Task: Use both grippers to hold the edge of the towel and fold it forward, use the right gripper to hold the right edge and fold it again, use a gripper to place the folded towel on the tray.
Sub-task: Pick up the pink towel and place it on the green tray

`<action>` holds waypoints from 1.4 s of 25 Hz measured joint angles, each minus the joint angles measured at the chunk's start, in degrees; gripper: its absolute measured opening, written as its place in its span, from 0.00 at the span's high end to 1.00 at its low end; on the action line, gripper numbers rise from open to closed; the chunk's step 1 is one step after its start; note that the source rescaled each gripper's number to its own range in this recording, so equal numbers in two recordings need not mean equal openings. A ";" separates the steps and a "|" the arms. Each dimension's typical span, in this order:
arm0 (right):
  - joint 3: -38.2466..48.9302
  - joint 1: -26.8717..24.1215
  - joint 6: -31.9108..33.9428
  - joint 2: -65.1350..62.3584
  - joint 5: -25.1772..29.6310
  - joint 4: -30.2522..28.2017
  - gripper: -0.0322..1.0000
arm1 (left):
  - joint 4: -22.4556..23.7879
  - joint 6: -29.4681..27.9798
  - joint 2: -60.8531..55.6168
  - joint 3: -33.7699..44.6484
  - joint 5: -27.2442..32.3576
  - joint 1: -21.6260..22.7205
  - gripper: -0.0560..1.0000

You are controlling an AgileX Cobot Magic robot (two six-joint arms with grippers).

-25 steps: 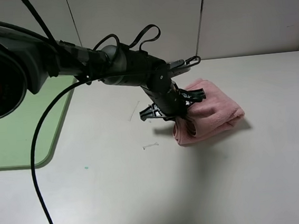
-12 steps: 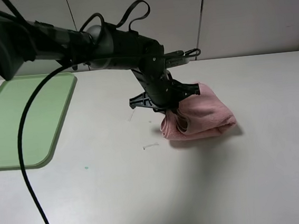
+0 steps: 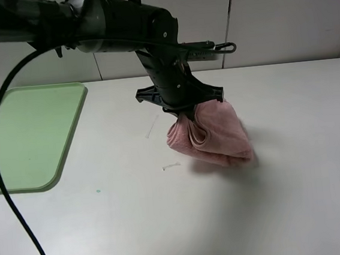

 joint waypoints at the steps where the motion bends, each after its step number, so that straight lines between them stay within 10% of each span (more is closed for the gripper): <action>1: 0.00 0.00 0.00 0.00 0.00 0.00 0.00 | 0.07 1.06 -0.49 0.00 0.92 0.51 0.84; 18: 0.00 0.00 0.00 0.00 -0.07 0.05 0.00 | 0.88 20.37 -5.59 0.00 15.38 17.38 0.84; 35: 0.00 0.00 0.00 0.00 -0.07 0.05 0.00 | 0.88 31.64 -5.59 0.00 15.78 37.81 0.84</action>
